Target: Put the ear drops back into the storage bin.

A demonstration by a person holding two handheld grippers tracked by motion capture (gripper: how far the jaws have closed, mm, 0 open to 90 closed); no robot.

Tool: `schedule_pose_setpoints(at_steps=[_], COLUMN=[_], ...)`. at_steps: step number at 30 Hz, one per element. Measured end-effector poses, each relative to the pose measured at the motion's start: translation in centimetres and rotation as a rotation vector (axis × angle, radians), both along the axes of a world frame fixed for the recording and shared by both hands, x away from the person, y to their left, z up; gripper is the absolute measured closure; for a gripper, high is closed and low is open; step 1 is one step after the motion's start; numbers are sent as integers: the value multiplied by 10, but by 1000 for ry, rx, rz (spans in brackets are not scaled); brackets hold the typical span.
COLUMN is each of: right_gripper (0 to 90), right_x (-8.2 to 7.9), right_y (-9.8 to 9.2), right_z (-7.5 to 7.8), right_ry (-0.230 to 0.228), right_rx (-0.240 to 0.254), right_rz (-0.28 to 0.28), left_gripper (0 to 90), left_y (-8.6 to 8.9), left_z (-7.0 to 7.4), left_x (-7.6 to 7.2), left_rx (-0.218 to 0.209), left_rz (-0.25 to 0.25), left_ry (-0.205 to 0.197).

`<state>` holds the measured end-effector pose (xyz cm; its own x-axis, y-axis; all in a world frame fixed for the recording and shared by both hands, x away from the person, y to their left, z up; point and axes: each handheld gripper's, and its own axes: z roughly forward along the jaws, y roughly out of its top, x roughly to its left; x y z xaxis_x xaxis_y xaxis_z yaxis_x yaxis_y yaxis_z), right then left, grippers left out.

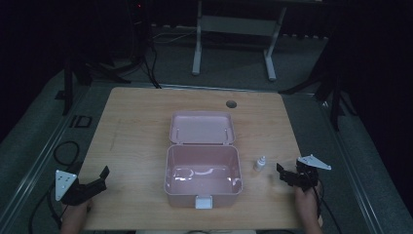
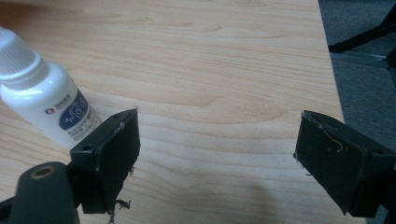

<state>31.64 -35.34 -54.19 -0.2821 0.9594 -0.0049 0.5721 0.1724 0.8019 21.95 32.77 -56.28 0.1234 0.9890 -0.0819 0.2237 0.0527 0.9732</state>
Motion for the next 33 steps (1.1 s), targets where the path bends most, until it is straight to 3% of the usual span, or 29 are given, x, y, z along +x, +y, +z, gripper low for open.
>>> schedule_pose_setpoints(at_steps=[6, 11, 16, 20, 22, 24, 27, 28, 30, 33], right_gripper=[118, 114, 115, 115, 115, 115, 115, 115, 115, 115], right_x=[4, 7, 8, 8, 8, 8, 10, 10, 10, 10], right_y=[-2, -2, -1, 3, 5, 6, 8, 8, 11, 13], right_z=[9, 23, 31, 36, 38, 38, 39, 39, 37, 36], right_ry=[143, 262, 309, 397, 446, 462, 540, 540, 600, 634], right_rx=[16, -41, -85, -116, -139, -150, -174, -174, -204, -228], right_rz=[67, 123, 157, 209, 243, 251, 286, 286, 320, 336], left_gripper=[4, 4, 4, 4, 4, 4, 4, 4, 4, 4], left_y=[0, 0, 0, 0, 0, 0, 0, 0, 0, 1], left_z=[0, 0, 0, 0, 0, 0, 0, 0, 0, 0], left_x=[0, 0, 0, 0, 0, 0, 0, 0, 0, 0], left_rx=[0, 0, -2, -2, -3, -4, -4, -4, -4, -7], left_rz=[1, 1, 0, 0, 0, -1, -1, -1, -2, 0], left_ry=[0, 0, 1, 0, 0, 0, -1, -1, 0, -1])
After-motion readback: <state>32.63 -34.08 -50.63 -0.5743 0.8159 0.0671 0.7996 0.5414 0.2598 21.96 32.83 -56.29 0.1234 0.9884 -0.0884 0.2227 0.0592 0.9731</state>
